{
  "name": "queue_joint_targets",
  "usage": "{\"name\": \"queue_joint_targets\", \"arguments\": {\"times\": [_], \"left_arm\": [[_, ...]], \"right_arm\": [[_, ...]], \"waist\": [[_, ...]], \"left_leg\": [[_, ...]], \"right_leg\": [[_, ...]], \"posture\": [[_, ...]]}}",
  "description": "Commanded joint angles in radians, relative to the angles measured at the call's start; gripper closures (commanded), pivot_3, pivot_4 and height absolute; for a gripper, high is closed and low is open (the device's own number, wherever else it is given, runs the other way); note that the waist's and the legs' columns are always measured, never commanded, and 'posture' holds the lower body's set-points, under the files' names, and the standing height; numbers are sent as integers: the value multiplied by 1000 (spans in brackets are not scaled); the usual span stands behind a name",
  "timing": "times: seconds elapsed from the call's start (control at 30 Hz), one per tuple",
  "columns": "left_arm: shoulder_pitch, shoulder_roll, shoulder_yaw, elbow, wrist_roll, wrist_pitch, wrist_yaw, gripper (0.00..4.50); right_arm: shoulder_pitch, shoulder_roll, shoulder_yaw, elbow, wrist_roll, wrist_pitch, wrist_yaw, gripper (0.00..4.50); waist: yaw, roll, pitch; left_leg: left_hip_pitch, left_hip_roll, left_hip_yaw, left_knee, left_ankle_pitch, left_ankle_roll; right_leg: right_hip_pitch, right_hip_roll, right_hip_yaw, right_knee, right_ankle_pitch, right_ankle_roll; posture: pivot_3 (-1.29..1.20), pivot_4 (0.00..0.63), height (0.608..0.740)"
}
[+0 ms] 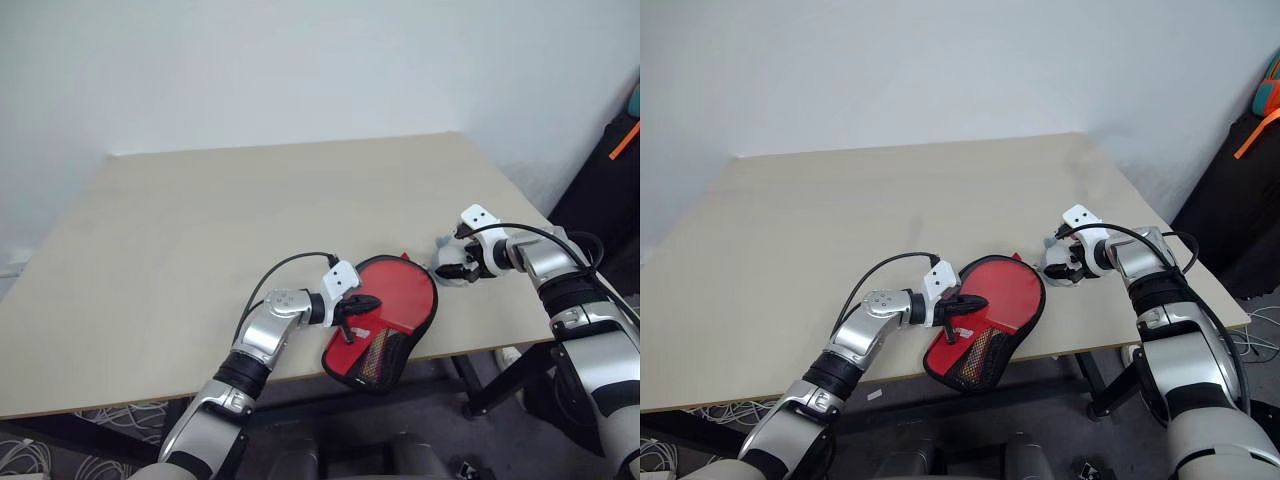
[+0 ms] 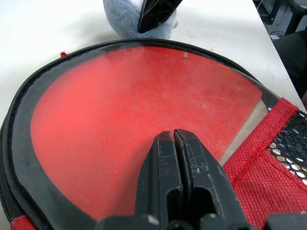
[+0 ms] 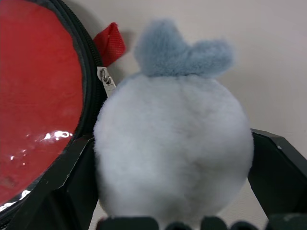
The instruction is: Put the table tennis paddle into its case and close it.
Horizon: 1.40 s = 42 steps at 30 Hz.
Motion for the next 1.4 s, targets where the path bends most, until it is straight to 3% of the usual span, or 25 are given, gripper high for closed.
{"name": "queue_joint_targets", "arguments": {"times": [0.03, 0.2, 0.3, 0.4, 1.4], "left_arm": [[13, -2, -26, 38, 33, 17, -1, 4500], [8, -5, -24, 44, 32, 14, -1, 4500], [5, -7, -28, 54, 32, -2, -13, 4500], [2, -12, -27, 72, 31, -15, -17, 4500], [-126, -74, -22, 418, 76, -165, -60, 4500]], "right_arm": [[-13, -25, -22, -33, -9, -1, -11, 1262], [11, -31, -17, -86, -3, 5, 8, 2965], [26, -35, -15, -130, 1, 21, 24, 3676], [39, -40, -16, -177, 11, 36, 50, 4048], [228, -219, -77, -595, 114, 207, 121, 4048]], "waist": [[0, 0, 0], [0, 0, 0], [1, 0, 0], [1, 0, 0], [38, -1, -2]], "left_leg": [[0, 0, 0, 0, 0, 0], [0, 0, 0, 0, 0, 0], [0, 0, 0, 0, 0, 0], [0, 0, 0, 0, 0, 0], [0, -1, 0, 5, -1, 1]], "right_leg": [[0, 0, 0, 0, 0, 0], [0, 0, 0, 0, 0, 0], [0, 0, 0, 0, 0, 0], [0, 0, 0, 0, 0, 0], [2, -1, -1, 0, -1, 1]], "posture": [[0, 0, 740], [0, 0, 740], [0, 0, 740], [0, 0, 740], [0, 0, 740]]}}
